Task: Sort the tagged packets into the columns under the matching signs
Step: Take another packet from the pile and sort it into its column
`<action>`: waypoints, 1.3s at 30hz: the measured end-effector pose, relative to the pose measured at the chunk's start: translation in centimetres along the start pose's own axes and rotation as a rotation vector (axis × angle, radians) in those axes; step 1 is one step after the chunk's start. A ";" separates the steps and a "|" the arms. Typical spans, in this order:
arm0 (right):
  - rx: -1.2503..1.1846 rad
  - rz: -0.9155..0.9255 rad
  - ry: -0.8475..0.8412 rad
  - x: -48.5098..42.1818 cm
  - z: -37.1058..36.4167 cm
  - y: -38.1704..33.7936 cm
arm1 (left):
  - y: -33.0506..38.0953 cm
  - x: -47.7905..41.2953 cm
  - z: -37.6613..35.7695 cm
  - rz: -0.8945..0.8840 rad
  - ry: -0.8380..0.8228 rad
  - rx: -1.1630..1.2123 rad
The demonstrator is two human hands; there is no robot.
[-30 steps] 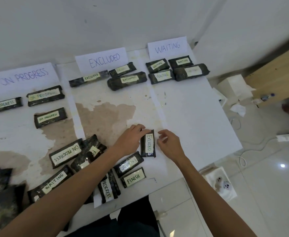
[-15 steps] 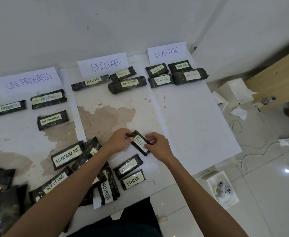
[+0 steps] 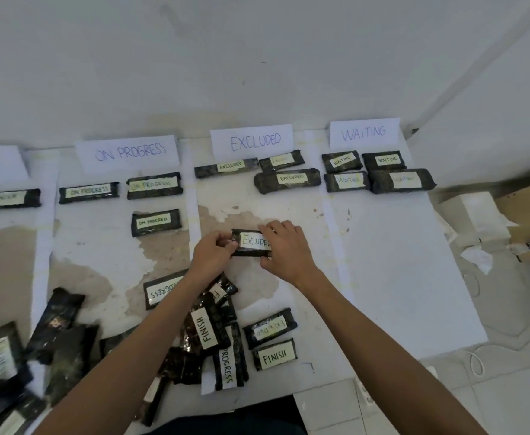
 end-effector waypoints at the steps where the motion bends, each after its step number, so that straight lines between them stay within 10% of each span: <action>1: -0.002 0.021 0.011 -1.0 0.2 -0.5 | 0.2 -0.4 1.1 -0.029 0.037 -0.013; 20: 0.038 0.072 -0.120 -15.6 -2.7 -4.0 | 0.3 -10.9 5.5 -0.145 0.026 -0.313; 39: -0.185 0.112 -0.208 -8.3 -1.6 -6.3 | -1.5 -2.8 5.7 -0.266 -0.045 -0.323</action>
Point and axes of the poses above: each hand's wrist, its own x-axis away from the middle knuckle, its own z-axis out of the back of the hand, y = z × x, the point moved 8 cm from there along -x, towards the middle knuckle, and after that the axes turned 7 degrees about -z, right-handed, at the moved point
